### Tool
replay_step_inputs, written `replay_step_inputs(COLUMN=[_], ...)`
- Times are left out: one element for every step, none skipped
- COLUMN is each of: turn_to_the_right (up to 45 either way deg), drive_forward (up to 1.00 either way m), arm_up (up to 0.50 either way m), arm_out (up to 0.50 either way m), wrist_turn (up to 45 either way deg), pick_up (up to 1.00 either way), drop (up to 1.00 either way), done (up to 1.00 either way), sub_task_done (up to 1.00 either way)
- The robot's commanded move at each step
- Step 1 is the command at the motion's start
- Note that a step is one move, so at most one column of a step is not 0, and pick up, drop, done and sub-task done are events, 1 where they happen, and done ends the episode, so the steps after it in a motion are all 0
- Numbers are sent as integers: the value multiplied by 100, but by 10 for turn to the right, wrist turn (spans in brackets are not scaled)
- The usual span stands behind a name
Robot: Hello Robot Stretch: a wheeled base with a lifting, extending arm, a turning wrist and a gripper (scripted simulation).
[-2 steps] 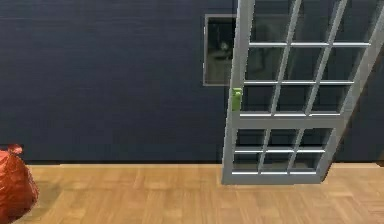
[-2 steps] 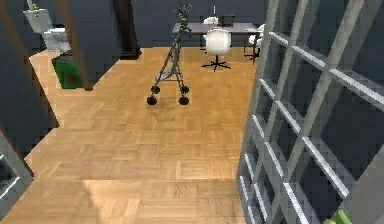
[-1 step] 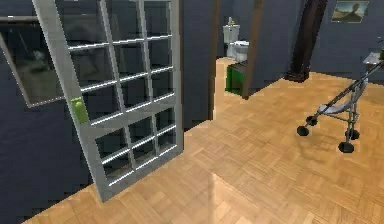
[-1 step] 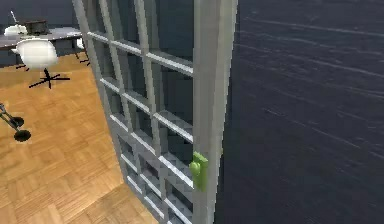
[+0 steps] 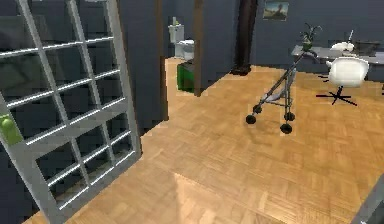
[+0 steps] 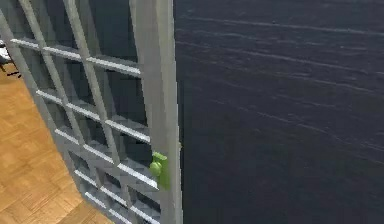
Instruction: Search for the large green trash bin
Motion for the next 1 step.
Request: replay_step_inputs(turn_to_the_right=[0], drive_forward=[100], arm_up=[0], arm_out=[0], wrist_turn=[0], pick_up=[0], drop=[0], done=[0], sub_task_done=[0])
